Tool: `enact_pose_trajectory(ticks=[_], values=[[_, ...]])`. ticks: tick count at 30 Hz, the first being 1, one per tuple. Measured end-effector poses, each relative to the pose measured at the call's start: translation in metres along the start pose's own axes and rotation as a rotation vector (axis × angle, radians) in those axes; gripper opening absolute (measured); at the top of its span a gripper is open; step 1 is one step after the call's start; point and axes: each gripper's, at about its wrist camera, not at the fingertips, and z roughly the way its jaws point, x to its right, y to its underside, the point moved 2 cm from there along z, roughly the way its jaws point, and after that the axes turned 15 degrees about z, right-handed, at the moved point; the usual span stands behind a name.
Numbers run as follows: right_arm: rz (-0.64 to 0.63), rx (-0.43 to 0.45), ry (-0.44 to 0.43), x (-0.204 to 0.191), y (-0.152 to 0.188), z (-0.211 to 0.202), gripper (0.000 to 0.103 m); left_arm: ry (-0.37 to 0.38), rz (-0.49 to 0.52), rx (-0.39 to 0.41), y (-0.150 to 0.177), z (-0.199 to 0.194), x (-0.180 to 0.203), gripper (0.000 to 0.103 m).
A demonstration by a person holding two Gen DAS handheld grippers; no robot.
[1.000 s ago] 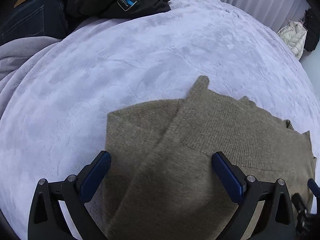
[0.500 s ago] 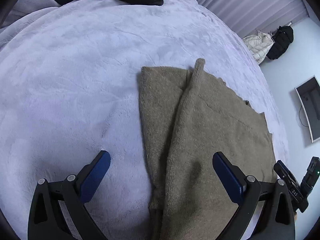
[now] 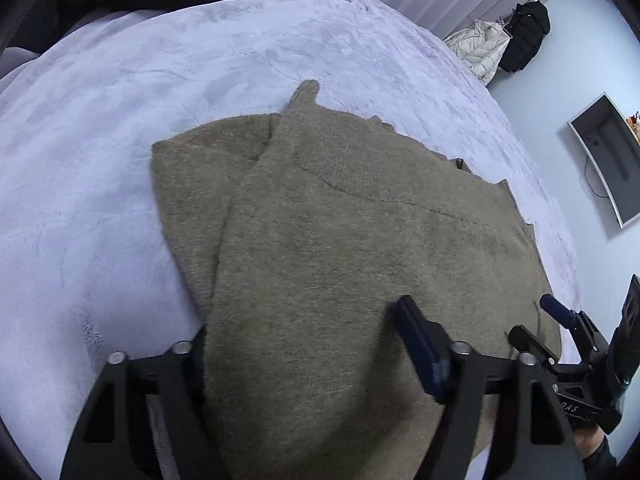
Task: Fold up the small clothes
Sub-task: 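Grasp the folded sweater edge with the left tool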
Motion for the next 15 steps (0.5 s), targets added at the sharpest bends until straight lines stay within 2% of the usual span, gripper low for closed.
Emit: enact_pose_trajectory(ticks=[2, 5, 10, 15], values=[[-0.029, -0.011, 0.021, -0.008, -0.004, 0.007, 0.099, 0.016, -0.02, 0.011, 0.001, -0.003, -0.007, 0.054], [-0.053, -0.028, 0.028, -0.021, -0.008, 0.017, 0.099, 0.018, -0.03, 0.021, 0.003, -0.005, -0.013, 0.048], [-0.052, -0.058, 0.049, -0.041, -0.021, 0.038, 0.099, -0.044, 0.02, 0.017, 0.004, -0.007, -0.006, 0.046], [-0.037, -0.088, 0.073, -0.056, -0.051, 0.066, 0.1, -0.086, 0.053, 0.014, 0.005, -0.009, -0.002, 0.044]])
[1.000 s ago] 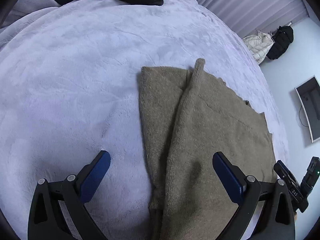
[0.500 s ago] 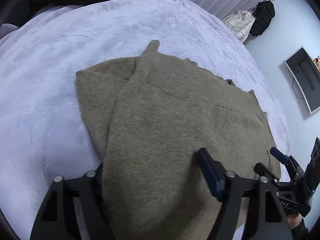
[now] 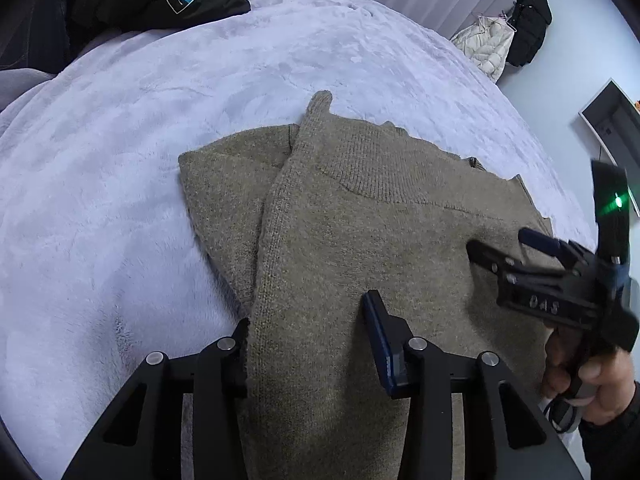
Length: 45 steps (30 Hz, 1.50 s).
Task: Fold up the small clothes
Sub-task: 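Grasp the folded sweater edge with the left tool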
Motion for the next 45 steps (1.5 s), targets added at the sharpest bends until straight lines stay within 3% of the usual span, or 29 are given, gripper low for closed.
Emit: enact_pose_trajectory(ticks=[7, 13, 17, 19, 25, 27, 31, 33, 36, 42, 45], values=[[0.084, -0.086, 0.022, -0.009, -0.055, 0.05, 0.102, -0.01, 0.001, 0.002, 0.001, 0.002, 0.0, 0.044], [0.076, -0.123, 0.05, -0.016, -0.079, 0.061, 0.102, 0.034, -0.038, 0.019, 0.004, 0.006, -0.009, 0.044], [0.218, -0.009, 0.059, 0.014, -0.095, 0.029, 0.102, 0.062, -0.069, 0.006, 0.002, 0.008, -0.013, 0.044], [0.215, -0.014, 0.101, 0.019, -0.092, 0.028, 0.102, 0.069, -0.083, -0.006, -0.001, 0.011, -0.013, 0.044], [0.089, -0.092, 0.157, 0.001, -0.062, 0.054, 0.102, 0.121, -0.133, -0.013, -0.001, 0.018, -0.022, 0.044], [0.046, -0.043, 0.187, -0.004, -0.057, 0.041, 0.102, 0.128, -0.144, -0.011, -0.001, 0.018, -0.023, 0.044], [0.01, 0.011, 0.136, -0.012, -0.038, 0.005, 0.102, 0.099, -0.141, -0.018, -0.004, 0.022, -0.018, 0.044], [-0.034, -0.023, 0.175, -0.016, -0.016, 0.008, 0.102, 0.094, -0.146, -0.024, -0.005, 0.022, -0.017, 0.044], [-0.04, 0.052, 0.175, -0.01, 0.01, -0.019, 0.102, 0.093, -0.154, -0.027, -0.005, 0.022, -0.017, 0.044], [-0.047, 0.087, 0.098, 0.01, 0.089, -0.062, 0.102, 0.073, -0.157, -0.04, -0.008, 0.025, -0.016, 0.045], [-0.016, 0.029, 0.043, 0.025, 0.132, -0.072, 0.102, 0.067, -0.17, -0.046, -0.01, 0.027, -0.015, 0.045]])
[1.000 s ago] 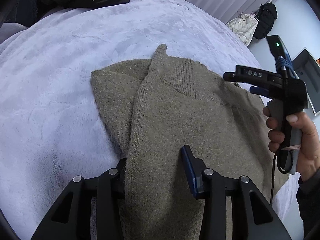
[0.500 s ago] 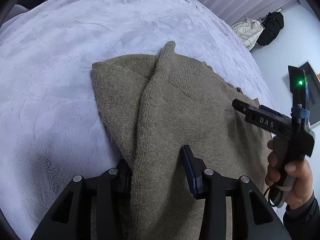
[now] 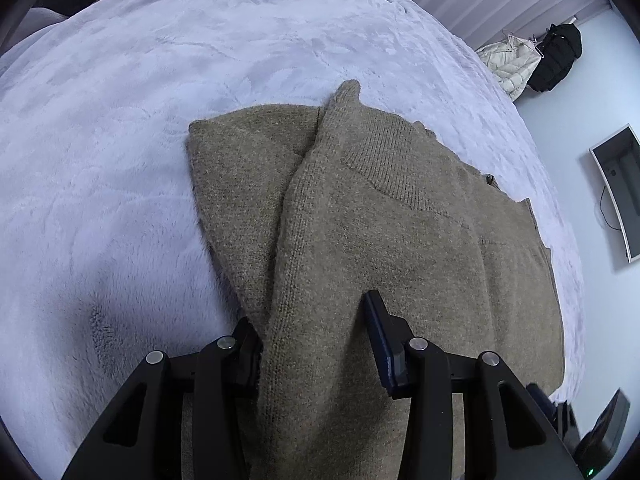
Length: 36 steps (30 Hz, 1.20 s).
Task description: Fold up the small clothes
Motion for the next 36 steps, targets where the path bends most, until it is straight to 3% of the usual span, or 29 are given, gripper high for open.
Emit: enact_pose_trajectory(ticks=[2, 5, 8, 10, 12, 14, 16, 19, 21, 28, 36], values=[[-0.008, 0.048, -0.013, 0.006, 0.018, -0.009, 0.102, -0.018, -0.009, -0.012, -0.002, 0.0, 0.002, 0.044], [-0.092, 0.04, -0.011, 0.003, 0.007, -0.017, 0.102, -0.068, 0.011, -0.029, -0.004, -0.001, 0.01, 0.044], [-0.027, 0.094, -0.015, 0.016, -0.018, -0.024, 0.102, -0.1, 0.011, -0.039, -0.005, 0.0, 0.014, 0.044], [0.002, 0.062, -0.027, 0.016, -0.023, -0.009, 0.102, -0.114, 0.002, -0.044, -0.006, 0.001, 0.015, 0.044], [-0.034, -0.033, -0.002, 0.008, -0.019, 0.024, 0.102, -0.133, 0.009, -0.053, -0.007, 0.001, 0.021, 0.039], [-0.04, -0.016, -0.012, 0.01, -0.021, 0.021, 0.102, -0.156, 0.038, -0.057, -0.008, -0.003, 0.027, 0.026], [-0.038, -0.025, -0.052, 0.016, -0.027, 0.009, 0.102, -0.186, 0.071, -0.083, -0.011, -0.007, 0.037, 0.022], [-0.033, 0.045, -0.044, 0.034, -0.03, -0.01, 0.102, -0.227, 0.103, -0.099, -0.017, -0.02, 0.052, 0.021], [-0.037, 0.091, -0.021, 0.05, -0.032, -0.018, 0.102, -0.213, 0.085, -0.097, -0.023, -0.033, 0.062, 0.021], [0.003, 0.14, 0.012, 0.119, -0.039, -0.029, 0.102, -0.287, 0.13, -0.145, -0.054, -0.046, 0.143, 0.021], [0.099, 0.168, 0.003, 0.202, -0.041, -0.036, 0.102, -0.311, 0.171, -0.196, -0.081, -0.006, 0.273, 0.02]])
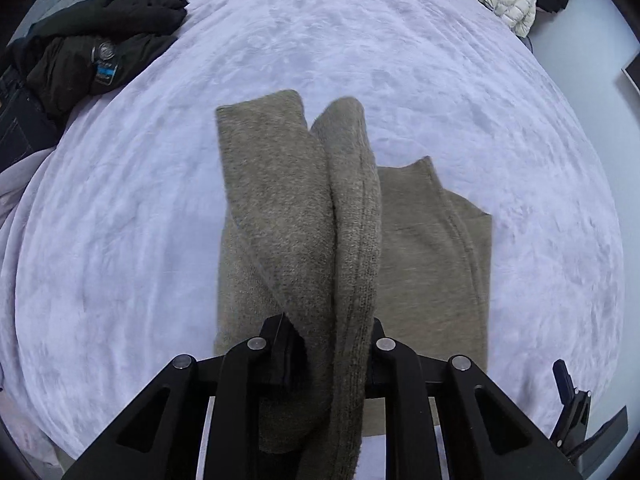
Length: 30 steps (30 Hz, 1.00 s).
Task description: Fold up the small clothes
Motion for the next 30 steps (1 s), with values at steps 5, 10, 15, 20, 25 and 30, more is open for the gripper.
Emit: enact_pose_trajectory(ticks=[5, 10, 15, 20, 25, 30], values=[[0.046, 0.024, -0.012, 0.04, 0.007, -0.005, 0.102, -0.029, 0.039, -0.07, -0.019, 0.03, 0.08, 0.018], [0.122, 0.013, -0.011, 0.08, 0.016, 0.004, 0.102, -0.075, 0.103, -0.109, -0.024, 0.064, 0.14, 0.014], [0.193, -0.039, -0.046, 0.1, 0.027, 0.015, 0.102, -0.118, 0.19, -0.092, -0.019, 0.087, 0.159, 0.026], [0.199, -0.047, -0.116, 0.103, 0.024, 0.012, 0.102, 0.072, 0.215, 0.021, -0.012, 0.034, 0.158, 0.09], [0.252, -0.059, -0.274, 0.102, -0.001, 0.007, 0.102, 0.023, 0.238, 0.192, 0.006, -0.02, 0.113, 0.09], [0.204, -0.129, -0.49, 0.053, -0.042, 0.019, 0.102, -0.118, 0.1, 0.162, 0.036, 0.009, 0.021, 0.09]])
